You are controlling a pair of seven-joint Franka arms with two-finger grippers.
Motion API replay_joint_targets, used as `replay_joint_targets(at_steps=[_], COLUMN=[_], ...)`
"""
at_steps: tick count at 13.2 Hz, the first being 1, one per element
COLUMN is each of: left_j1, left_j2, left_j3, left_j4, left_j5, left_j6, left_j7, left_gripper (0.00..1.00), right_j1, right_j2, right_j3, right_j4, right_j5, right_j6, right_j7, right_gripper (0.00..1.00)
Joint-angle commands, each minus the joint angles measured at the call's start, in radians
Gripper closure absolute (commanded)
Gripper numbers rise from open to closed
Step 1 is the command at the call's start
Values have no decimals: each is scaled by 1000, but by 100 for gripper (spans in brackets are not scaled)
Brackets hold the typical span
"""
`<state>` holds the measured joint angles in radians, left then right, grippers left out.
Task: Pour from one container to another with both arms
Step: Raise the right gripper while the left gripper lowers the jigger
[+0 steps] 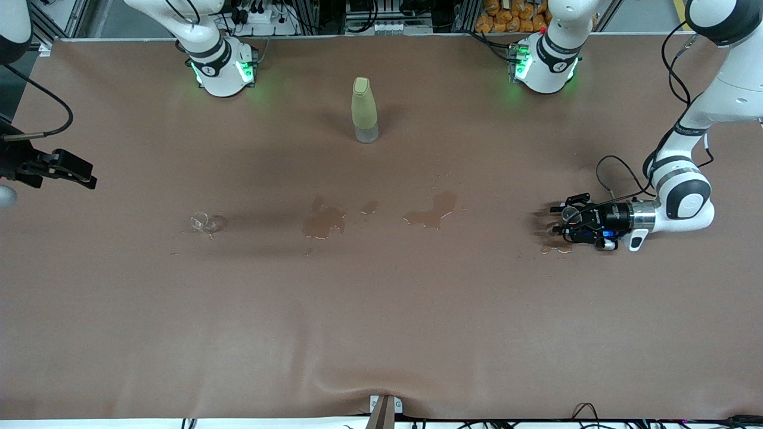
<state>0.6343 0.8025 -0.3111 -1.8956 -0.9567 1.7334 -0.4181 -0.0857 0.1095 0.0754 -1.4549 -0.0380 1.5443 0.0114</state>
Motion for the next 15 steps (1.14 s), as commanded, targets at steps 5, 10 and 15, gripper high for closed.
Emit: replay_joint_targets(at_steps=[5, 10, 15], left_j1=[-7, -4, 4], left_j2=[-34, -74, -256], left_j3=[10, 10, 10], left_j4=[39, 128, 161], left_j5=[91, 307, 517], left_j6=[8, 8, 6], left_j7=[-90, -93, -90], left_gripper=[0, 0, 0], right_j1=[61, 57, 53], right_j2=[-40, -97, -88], right_j3=[-66, -74, -72], right_j4=[-16, -96, -88], right_j5=[15, 17, 17], right_j6=[-10, 36, 20], right_j7=[30, 25, 27], right_gripper=[0, 0, 0])
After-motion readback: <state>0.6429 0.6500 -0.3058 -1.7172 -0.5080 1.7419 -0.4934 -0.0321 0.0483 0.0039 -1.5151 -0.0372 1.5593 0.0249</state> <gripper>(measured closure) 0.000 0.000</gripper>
